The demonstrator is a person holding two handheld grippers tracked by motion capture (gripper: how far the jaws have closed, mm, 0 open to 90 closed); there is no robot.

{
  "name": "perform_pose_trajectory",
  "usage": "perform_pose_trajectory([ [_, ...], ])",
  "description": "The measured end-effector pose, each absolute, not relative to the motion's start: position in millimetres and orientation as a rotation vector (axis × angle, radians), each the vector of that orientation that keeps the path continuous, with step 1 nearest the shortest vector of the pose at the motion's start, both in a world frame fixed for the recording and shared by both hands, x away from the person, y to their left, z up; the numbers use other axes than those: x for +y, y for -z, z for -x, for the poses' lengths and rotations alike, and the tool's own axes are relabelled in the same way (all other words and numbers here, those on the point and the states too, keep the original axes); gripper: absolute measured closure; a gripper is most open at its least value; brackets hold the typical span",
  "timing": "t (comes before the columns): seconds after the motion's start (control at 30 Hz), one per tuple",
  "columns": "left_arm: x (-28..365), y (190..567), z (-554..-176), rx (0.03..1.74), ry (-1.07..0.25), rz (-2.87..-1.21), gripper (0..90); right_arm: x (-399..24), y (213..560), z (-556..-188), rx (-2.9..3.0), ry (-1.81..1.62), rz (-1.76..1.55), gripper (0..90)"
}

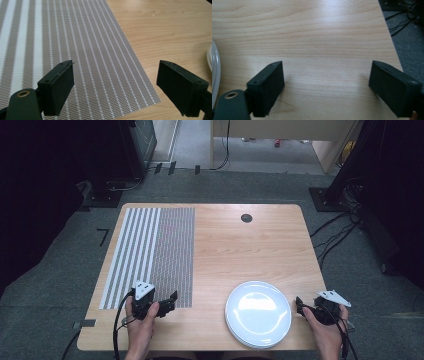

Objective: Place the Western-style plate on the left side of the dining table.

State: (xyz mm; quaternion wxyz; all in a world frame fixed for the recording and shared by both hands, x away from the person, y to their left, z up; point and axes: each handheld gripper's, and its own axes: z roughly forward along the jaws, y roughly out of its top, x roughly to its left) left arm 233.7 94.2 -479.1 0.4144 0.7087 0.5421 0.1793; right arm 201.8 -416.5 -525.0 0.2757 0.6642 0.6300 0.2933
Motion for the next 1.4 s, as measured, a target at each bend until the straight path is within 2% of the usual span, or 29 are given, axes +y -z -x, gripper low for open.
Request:
perform_pose_trajectory([
  [0.47, 66, 489, -228, 1.306, -0.414, -1.848, 14.4, -406, 507, -193, 1.666, -0.875, -1.782, 15.5],
  [0.7, 61, 491, -227, 1.295, -0.409, -1.859, 14.5, -395, 501, -191, 1.669, -0.922, -1.768, 24.4],
  [1.0, 50, 493, -223, 1.267, -0.398, -1.884, 14.5, -382, 493, -186, 1.64, -0.94, -1.755, 26.1],
  [1.1, 47, 494, -222, 1.259, -0.396, -1.892, 14.5, -380, 491, -181, 1.64, -0.984, -1.749, 31.4],
  [1.13, 45, 495, -222, 1.255, -0.394, -1.896, 14.5, -380, 491, -179, 1.644, -1.016, -1.745, 39.6],
  [1.17, 43, 495, -221, 1.247, -0.393, -1.901, 14.5, -380, 491, -177, 1.646, -1.048, -1.746, 41.9],
  [1.4, 34, 497, -217, 1.227, -0.374, -1.918, 14.5, -370, 493, -168, 1.659, -1.116, -1.729, 51.7],
])
